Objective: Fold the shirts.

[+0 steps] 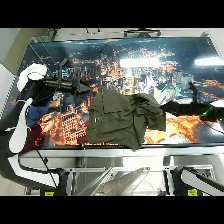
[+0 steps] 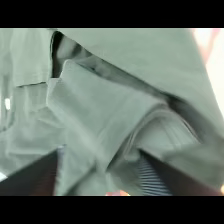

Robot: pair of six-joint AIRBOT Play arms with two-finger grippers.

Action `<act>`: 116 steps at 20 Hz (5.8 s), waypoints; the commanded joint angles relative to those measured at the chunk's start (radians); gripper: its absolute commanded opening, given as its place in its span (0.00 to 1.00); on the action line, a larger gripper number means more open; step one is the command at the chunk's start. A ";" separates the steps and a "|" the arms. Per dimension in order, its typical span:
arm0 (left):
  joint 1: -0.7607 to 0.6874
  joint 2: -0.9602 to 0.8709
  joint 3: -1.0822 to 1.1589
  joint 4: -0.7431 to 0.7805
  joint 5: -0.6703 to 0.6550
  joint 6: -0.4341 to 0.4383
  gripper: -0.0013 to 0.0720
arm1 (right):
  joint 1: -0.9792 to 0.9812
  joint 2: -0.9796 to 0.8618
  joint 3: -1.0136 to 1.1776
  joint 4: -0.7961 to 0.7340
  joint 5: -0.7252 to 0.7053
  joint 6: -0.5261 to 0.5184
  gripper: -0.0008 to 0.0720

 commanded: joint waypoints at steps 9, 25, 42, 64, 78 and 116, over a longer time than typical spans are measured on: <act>0.019 0.428 -0.947 0.145 0.196 -0.022 0.47 | 0.018 -0.147 0.007 -0.098 -0.009 -0.047 0.83; 0.101 0.827 -1.153 0.261 0.379 -0.069 0.47 | 0.090 -0.208 0.068 0.036 -0.166 -0.098 0.23; -0.163 0.275 -0.931 -0.140 0.375 0.259 0.03 | 0.006 -0.208 0.069 -0.009 -0.102 -0.089 0.58; 0.144 0.632 -0.528 -0.813 -0.190 0.282 0.04 | -0.053 0.121 0.372 0.697 0.341 -0.182 0.04; 0.735 0.925 -0.029 -0.786 -0.105 -0.003 0.05 | -0.354 0.656 0.613 0.529 0.022 -0.151 0.04; 0.383 0.356 -0.698 0.190 0.106 -0.018 0.28 | -0.287 -0.337 0.163 -0.367 0.101 0.029 0.52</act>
